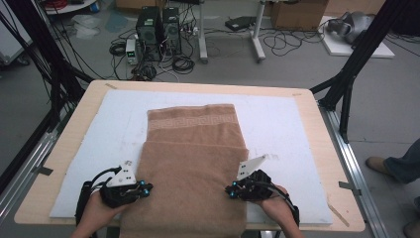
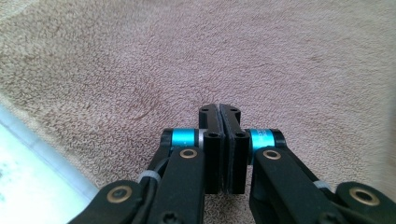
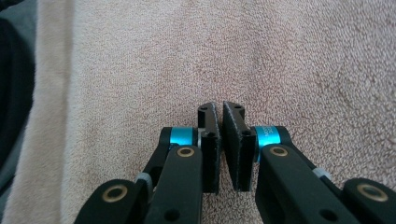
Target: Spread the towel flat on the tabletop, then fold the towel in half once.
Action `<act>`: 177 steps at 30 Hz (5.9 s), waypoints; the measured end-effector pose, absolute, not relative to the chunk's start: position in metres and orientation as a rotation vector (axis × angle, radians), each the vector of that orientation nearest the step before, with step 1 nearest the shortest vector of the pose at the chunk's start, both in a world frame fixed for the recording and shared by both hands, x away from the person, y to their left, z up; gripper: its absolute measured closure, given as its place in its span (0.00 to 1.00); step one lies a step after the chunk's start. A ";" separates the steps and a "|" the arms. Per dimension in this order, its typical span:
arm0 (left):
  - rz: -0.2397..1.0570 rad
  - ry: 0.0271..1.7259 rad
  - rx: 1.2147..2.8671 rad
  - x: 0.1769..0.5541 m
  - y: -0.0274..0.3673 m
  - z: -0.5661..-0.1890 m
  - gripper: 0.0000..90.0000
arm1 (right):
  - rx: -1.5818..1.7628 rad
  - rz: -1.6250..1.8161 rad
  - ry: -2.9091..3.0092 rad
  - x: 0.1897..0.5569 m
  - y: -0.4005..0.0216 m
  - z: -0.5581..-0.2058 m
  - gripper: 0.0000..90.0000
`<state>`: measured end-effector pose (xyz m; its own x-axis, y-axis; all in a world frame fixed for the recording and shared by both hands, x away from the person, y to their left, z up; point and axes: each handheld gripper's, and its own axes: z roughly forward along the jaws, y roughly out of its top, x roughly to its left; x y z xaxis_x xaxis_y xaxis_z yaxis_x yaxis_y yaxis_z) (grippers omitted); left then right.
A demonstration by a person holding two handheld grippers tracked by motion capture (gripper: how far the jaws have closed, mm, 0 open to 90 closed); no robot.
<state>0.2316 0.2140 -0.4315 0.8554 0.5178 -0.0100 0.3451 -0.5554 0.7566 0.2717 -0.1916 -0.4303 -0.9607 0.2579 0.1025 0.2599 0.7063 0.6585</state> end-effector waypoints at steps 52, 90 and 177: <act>0.261 0.655 2.146 0.239 0.211 -0.423 0.75 | -0.477 -1.163 -2.876 0.279 -0.201 -0.416 0.77; 0.306 0.743 2.155 0.270 0.226 -0.446 0.70 | -0.697 -1.189 -2.853 0.310 -0.209 -0.439 0.72; 0.383 1.032 2.155 0.431 0.215 -0.437 0.78 | -1.173 -1.089 -2.911 0.448 -0.196 -0.433 0.74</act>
<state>0.4306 0.2153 -0.4370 0.6376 0.7696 -0.0348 0.5605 -0.4325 0.7063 0.4479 -0.1956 -0.4335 -0.7363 0.6728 0.0721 0.5550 0.5396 0.6331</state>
